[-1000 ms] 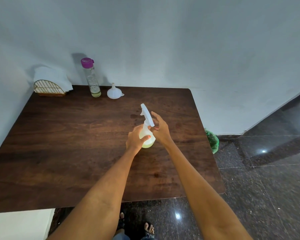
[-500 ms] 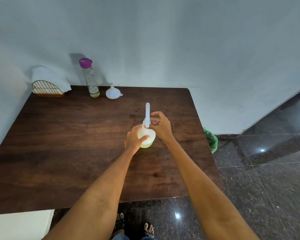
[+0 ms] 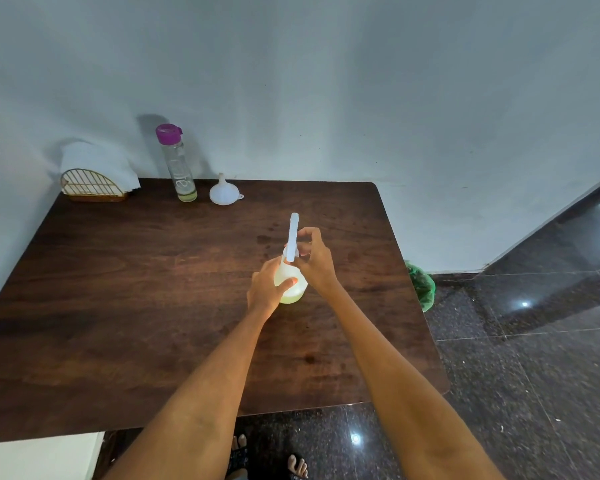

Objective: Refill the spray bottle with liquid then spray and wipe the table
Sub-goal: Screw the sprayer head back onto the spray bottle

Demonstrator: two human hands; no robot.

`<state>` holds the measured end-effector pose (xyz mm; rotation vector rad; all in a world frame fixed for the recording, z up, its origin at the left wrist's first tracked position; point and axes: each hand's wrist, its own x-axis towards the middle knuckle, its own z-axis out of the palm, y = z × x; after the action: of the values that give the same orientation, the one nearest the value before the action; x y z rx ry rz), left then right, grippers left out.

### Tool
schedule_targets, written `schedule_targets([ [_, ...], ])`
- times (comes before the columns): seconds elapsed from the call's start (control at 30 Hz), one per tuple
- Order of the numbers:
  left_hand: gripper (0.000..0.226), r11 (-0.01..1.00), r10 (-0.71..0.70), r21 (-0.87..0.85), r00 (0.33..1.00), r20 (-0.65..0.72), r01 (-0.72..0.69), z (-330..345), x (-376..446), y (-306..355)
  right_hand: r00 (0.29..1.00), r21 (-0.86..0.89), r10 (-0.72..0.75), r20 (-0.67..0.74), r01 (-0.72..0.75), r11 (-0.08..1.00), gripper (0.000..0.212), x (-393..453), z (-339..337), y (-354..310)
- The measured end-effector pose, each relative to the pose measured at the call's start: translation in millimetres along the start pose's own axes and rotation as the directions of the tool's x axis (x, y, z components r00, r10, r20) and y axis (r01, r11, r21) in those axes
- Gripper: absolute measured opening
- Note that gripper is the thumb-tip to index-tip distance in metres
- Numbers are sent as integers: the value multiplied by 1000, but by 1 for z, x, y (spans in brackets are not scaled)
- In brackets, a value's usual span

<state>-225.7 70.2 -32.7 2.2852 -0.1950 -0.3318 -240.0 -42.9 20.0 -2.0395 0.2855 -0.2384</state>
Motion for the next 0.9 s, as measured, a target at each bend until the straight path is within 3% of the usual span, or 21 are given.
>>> schedule_targets([
  [0.1,62,1000,7,27,1000,7,-7,-1,2,-1,1000,6,7,16,-7,1000,54,-1,-1,2],
  [0.3,63,998,18,51,997,72,-22,-11,11,1,983,-27,10,183,-5,1000,66,7,-5,-1],
  [0.43,62,1000,2,0,993,114,-2,-9,14,5,989,-33,19,150,-14,999,64,6,-6,1],
  [0.6,58,999,-5,-48,998,60,8,-3,9,4,994,-15,26,106,-24,1000,71,2,-2,3],
  [0.9,51,998,65,-17,998,-21,-66,1,1,1,990,-73,36,-139,-46,996,58,-15,15,4],
])
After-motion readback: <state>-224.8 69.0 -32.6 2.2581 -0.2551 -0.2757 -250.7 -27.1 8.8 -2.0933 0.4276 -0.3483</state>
